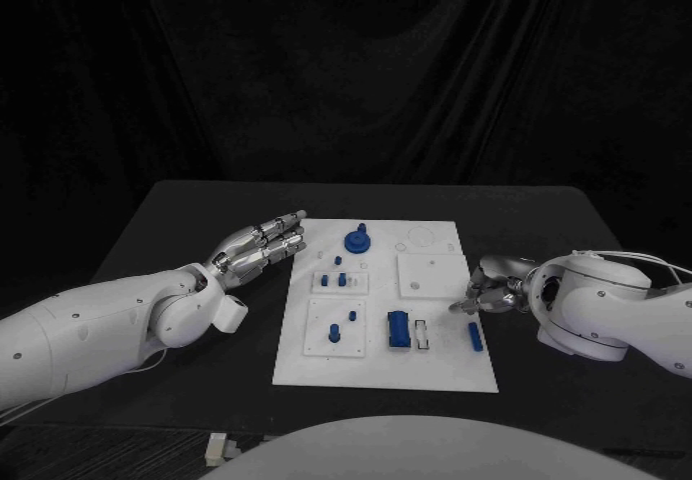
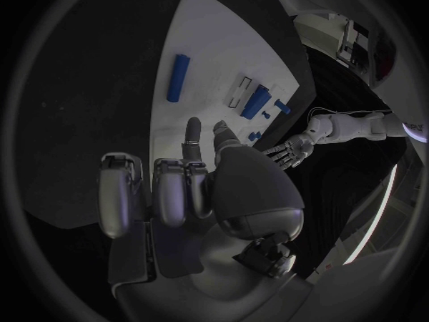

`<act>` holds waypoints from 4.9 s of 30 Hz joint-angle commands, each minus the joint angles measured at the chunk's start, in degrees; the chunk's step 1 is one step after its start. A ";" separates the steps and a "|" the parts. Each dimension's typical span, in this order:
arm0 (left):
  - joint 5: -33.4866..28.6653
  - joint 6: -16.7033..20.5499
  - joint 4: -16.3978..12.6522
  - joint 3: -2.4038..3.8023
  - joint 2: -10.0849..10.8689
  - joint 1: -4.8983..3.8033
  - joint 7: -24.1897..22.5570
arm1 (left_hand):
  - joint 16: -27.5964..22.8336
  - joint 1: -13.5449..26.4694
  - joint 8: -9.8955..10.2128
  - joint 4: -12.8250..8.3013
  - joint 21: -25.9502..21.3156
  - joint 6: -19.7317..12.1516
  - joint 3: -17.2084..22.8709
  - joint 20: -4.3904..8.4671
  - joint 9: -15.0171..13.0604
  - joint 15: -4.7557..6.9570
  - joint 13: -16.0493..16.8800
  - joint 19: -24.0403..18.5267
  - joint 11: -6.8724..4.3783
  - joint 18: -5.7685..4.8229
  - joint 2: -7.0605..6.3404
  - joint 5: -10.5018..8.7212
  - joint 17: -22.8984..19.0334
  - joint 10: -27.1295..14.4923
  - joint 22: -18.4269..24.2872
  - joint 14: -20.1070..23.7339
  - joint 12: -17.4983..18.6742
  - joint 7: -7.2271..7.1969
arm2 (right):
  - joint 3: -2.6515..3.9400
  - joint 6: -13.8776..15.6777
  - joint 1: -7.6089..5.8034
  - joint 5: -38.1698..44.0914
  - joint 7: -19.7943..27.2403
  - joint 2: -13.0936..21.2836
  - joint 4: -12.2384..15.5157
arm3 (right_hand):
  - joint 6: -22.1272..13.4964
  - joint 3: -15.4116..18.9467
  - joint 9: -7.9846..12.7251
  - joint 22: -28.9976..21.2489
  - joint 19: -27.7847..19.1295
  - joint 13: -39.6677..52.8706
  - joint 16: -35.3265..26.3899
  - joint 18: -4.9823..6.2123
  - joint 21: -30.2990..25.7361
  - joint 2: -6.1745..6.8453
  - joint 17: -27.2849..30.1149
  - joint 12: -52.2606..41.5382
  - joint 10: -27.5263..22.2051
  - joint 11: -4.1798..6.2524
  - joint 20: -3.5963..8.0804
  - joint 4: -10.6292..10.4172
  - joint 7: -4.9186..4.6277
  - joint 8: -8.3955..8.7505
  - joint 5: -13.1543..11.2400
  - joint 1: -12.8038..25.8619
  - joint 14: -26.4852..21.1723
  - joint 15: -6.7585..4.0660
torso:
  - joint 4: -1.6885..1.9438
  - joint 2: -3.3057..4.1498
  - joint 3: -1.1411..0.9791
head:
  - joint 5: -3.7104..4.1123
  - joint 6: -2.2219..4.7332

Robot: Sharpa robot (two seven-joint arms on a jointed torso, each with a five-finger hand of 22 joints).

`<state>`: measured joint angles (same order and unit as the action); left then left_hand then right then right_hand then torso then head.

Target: Assemble the parts on the task board

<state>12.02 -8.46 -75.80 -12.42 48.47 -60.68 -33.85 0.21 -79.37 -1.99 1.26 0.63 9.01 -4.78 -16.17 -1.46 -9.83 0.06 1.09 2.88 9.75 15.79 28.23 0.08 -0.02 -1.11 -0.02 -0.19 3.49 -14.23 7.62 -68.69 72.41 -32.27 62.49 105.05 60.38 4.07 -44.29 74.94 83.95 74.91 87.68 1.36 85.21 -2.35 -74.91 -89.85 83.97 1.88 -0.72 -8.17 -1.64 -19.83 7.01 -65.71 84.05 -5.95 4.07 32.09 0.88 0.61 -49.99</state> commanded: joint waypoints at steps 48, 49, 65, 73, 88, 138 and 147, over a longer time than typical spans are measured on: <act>-0.09 -1.25 -0.24 0.06 0.14 0.21 -0.57 | -0.21 0.73 -0.30 -0.10 0.28 0.09 0.78 -0.42 -0.07 -0.62 0.10 -0.02 1.07 0.43 0.30 0.22 -0.08 0.37 -0.05 0.02 0.03 0.25 | 0.03 8.76 7.70 15.56 9.20 -7.63 0.59 | -9.16 -4.79 -24.08 13.44 3.73 15.09 0.22 -0.13 0.34 9.33 -8.60 -0.15 6.03 1.85 0.98 -8.45 1.64 -18.02 -4.16 2.65 4.77 -0.89 | 0.07 -0.01 0.04 | -0.75 -0.01; -0.09 -1.25 -0.24 0.06 0.14 0.21 -0.56 | -0.21 0.73 -0.30 -0.10 0.28 0.09 0.78 -0.42 -0.07 -0.62 0.11 -0.02 1.08 0.43 0.31 0.22 -0.08 0.38 -0.05 0.02 0.03 0.25 | 0.03 8.72 7.72 15.56 9.22 -7.66 0.57 | -9.18 -4.77 -24.17 13.42 3.70 15.09 0.21 -0.11 0.29 9.50 -8.58 -0.15 6.03 1.86 0.99 -8.51 1.65 -18.07 -4.16 2.72 4.77 -0.90 | 0.05 -0.02 0.04 | -0.81 -0.01; -0.09 -1.42 -0.23 0.06 0.15 0.28 -0.47 | -0.21 0.75 -0.31 -0.10 0.28 0.09 0.83 -0.42 -0.07 -0.63 0.14 -0.02 1.19 0.42 0.35 0.22 -0.08 0.45 -0.05 0.02 0.00 0.26 | 0.03 8.43 7.86 15.56 8.77 -8.19 -0.39 | -9.56 -6.98 -26.03 13.40 3.69 15.09 0.16 -0.11 0.23 7.86 -8.46 -0.15 6.03 1.93 1.08 -6.72 1.73 -18.83 -3.07 -2.34 4.75 -0.97 | -0.02 0.04 0.01 | -0.98 -0.01; -0.09 -1.51 -0.17 0.06 0.08 0.32 -0.41 | -0.20 0.77 -0.31 -0.09 0.30 0.07 0.89 -0.43 -0.06 -0.65 0.16 -0.01 1.28 0.42 0.40 0.22 -0.08 0.50 -0.06 0.02 -0.02 0.26 | 0.04 9.29 7.87 15.56 8.82 -8.36 -0.74 | -9.42 -7.01 -26.27 13.44 3.74 15.09 0.20 -0.13 0.32 7.27 -8.57 -0.15 6.03 1.93 1.08 -6.59 1.73 -18.99 -3.53 -2.47 4.78 -0.98 | 0.01 -0.03 0.02 | -0.95 -0.01; -0.09 -1.51 -0.26 0.06 0.24 0.45 -0.35 | -0.19 0.78 -0.32 -0.07 0.32 0.12 0.96 -0.43 -0.07 -0.67 0.17 0.02 1.36 0.41 0.46 0.25 -0.07 0.52 -0.09 0.01 -0.03 0.26 | 0.06 11.11 7.80 15.55 9.54 -6.79 0.56 | -9.48 -4.60 -26.34 13.45 3.75 15.09 0.21 -0.14 0.34 8.84 -8.57 -0.15 6.03 2.03 1.19 -8.62 1.82 -18.41 -4.17 1.52 4.77 -1.07 | -0.01 -0.03 0.05 | -0.92 -0.01; -0.09 -1.28 -0.01 0.05 0.31 0.62 -0.45 | -0.13 1.76 -0.74 1.70 0.46 0.98 0.33 -0.39 -0.17 -0.42 0.28 0.15 2.09 0.45 0.30 -0.48 -0.04 0.88 -0.14 -0.04 -0.12 0.58 | 0.00 -5.69 1.85 7.47 -2.88 1.13 -1.07 | 0.96 -9.33 -4.23 13.44 3.77 15.09 0.08 -0.13 0.29 5.54 -8.07 -0.15 6.03 0.61 0.32 -4.26 0.29 3.28 7.45 3.56 4.69 -0.13 | -0.04 0.01 0.03 | 1.99 -0.01; -0.09 -1.42 0.01 0.05 0.31 0.67 -0.33 | -0.14 1.64 -0.74 1.62 0.45 0.98 0.41 -0.40 -0.17 -0.44 0.28 0.14 2.10 0.45 0.33 -0.41 -0.04 0.88 -0.13 -0.04 -0.12 0.63 | 0.00 -6.86 2.50 7.47 -3.67 1.06 -1.17 | 0.17 -8.27 -3.37 13.39 3.70 15.09 0.01 -0.10 0.16 5.40 -7.84 -0.15 6.03 0.29 0.20 -5.19 -0.10 4.55 6.00 4.82 4.65 0.03 | 0.03 0.01 0.03 | 1.82 -0.01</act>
<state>12.04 -9.30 -75.70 -12.42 48.86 -60.11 -33.56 0.21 -77.33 -2.44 2.92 0.85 9.63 -4.55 -16.16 -1.56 -10.14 0.29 1.08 4.82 9.75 16.17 27.51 0.12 0.91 -1.18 -0.12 -0.19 4.11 -14.24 2.27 -66.35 79.79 -34.15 63.56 103.92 60.80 -4.48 -47.75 74.91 84.04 74.94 87.68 1.36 85.33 2.93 -74.91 -89.85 84.03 2.55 -0.43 -13.36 -1.65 -15.48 13.22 -61.42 83.99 -5.98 4.05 32.09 0.89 2.46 -49.99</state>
